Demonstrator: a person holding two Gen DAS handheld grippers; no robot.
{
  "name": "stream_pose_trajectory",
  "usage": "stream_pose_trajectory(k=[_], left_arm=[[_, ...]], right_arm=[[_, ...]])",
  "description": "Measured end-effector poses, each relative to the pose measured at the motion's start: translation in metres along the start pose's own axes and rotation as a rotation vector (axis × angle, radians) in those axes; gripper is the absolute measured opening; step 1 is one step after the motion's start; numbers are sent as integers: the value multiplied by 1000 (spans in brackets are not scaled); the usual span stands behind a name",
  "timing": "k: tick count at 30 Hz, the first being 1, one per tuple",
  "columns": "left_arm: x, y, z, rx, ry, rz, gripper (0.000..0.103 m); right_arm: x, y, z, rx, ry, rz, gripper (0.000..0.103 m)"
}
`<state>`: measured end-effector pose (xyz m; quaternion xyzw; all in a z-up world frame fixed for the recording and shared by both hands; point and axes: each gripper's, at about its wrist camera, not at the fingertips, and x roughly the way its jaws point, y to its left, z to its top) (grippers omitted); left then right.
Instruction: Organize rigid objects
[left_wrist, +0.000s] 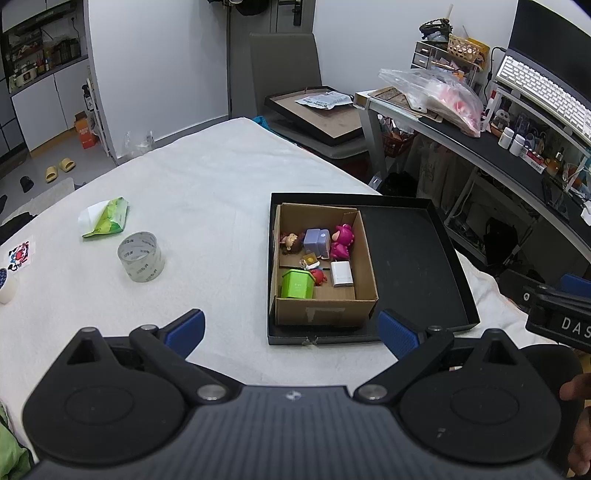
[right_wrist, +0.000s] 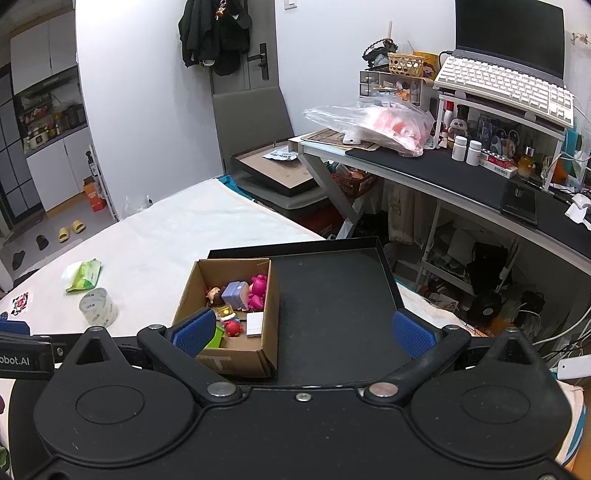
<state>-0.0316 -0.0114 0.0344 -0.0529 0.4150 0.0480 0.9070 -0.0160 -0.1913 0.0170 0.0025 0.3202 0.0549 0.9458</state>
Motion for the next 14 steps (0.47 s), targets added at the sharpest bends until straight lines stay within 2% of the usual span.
stream_pose_trajectory(k=[14], left_arm=[[11,-2,-4,14,10,-19,99]], right_arm=[[10,-1,-5,-5,31,2,103]])
